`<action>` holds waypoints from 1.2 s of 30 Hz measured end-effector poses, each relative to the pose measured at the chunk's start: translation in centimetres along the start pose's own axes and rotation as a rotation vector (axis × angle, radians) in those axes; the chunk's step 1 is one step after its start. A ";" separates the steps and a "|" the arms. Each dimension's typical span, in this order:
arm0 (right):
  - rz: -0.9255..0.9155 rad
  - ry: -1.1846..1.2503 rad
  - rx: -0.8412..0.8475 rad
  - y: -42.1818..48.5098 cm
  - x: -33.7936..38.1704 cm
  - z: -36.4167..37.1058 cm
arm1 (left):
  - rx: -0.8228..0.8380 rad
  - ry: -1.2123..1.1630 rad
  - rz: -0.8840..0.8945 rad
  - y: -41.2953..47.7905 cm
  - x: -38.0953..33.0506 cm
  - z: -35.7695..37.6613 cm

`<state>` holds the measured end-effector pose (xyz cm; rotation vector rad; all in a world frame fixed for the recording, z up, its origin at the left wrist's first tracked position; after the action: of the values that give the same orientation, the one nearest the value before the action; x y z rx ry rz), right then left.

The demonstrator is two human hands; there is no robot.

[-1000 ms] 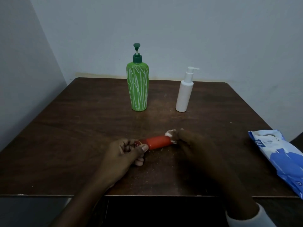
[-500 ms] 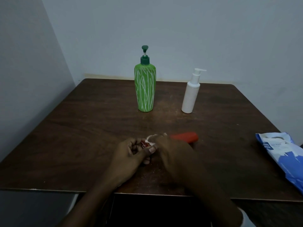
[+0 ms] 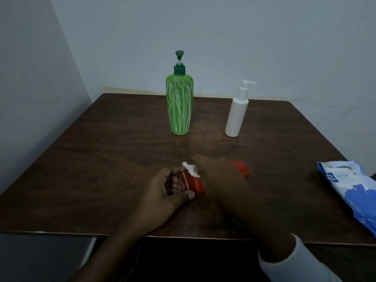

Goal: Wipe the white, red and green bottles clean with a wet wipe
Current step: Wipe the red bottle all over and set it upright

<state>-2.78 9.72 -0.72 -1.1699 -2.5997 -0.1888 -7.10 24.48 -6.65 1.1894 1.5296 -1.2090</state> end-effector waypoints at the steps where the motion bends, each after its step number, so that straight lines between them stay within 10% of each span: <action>1: 0.038 -0.010 0.011 -0.4 -1.5 -0.3 | -0.004 -0.005 0.006 0.0 0.0 0.1; 12: 0.167 -0.055 -0.169 -3.4 -5.2 -1.8 | -0.050 0.024 0.089 0.1 0.4 0.1; 19: 0.021 -0.082 0.121 -2.5 0.8 -0.6 | -0.045 0.097 0.074 -0.6 0.0 0.0; 28: 0.258 -0.030 -0.195 -4.9 -6.6 -2.4 | -0.051 0.049 0.094 -0.2 0.0 0.2; 33: 0.190 -0.002 0.069 -2.1 -1.0 -0.5 | -0.063 0.102 0.101 -0.4 -0.1 0.2; 36: 0.033 -0.034 -0.235 -2.8 2.1 0.0 | -0.074 0.127 0.116 -0.5 -0.1 0.0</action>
<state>-6.17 9.39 -0.09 -1.3022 -2.6400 -0.4833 -7.58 24.37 -6.43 1.3087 1.5612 -1.0088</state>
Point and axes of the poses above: each hand's wrist, its own y-axis towards the middle knuckle, its own z-axis out of the palm, x = y × z, the point moved 4 cm from there along y, towards the middle knuckle, and after that the axes turned 15 degrees about -z, right-handed, at the moved point
